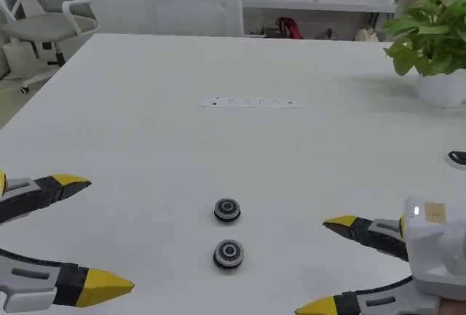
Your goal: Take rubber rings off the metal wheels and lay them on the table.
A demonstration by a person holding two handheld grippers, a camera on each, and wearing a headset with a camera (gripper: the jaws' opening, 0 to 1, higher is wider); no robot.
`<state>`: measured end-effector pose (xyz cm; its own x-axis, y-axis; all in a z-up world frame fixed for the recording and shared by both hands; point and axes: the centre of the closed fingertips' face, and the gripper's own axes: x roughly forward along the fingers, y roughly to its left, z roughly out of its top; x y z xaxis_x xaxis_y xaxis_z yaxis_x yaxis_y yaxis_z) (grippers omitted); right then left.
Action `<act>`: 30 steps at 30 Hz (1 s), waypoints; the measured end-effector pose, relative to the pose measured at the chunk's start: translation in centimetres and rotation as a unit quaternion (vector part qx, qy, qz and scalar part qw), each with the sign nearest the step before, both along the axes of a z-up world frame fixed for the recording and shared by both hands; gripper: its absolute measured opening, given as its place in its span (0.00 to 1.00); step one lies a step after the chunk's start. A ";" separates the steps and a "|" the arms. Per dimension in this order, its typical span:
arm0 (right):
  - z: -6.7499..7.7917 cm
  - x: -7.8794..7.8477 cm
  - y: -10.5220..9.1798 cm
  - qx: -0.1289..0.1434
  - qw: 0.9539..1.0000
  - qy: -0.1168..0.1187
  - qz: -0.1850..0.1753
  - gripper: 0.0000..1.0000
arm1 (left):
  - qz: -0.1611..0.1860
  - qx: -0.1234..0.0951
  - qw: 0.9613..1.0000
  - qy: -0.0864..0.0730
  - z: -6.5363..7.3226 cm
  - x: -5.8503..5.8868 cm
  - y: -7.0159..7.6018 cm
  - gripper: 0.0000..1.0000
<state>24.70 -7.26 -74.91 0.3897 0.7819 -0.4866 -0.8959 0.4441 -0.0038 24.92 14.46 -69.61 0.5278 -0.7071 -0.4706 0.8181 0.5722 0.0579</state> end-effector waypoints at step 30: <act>0.7 1.4 1.6 0.000 1.000 -0.014 0.021 0.82 | -0.055 0.014 0.998 0.014 -1.0 0.0 -3.1 1.00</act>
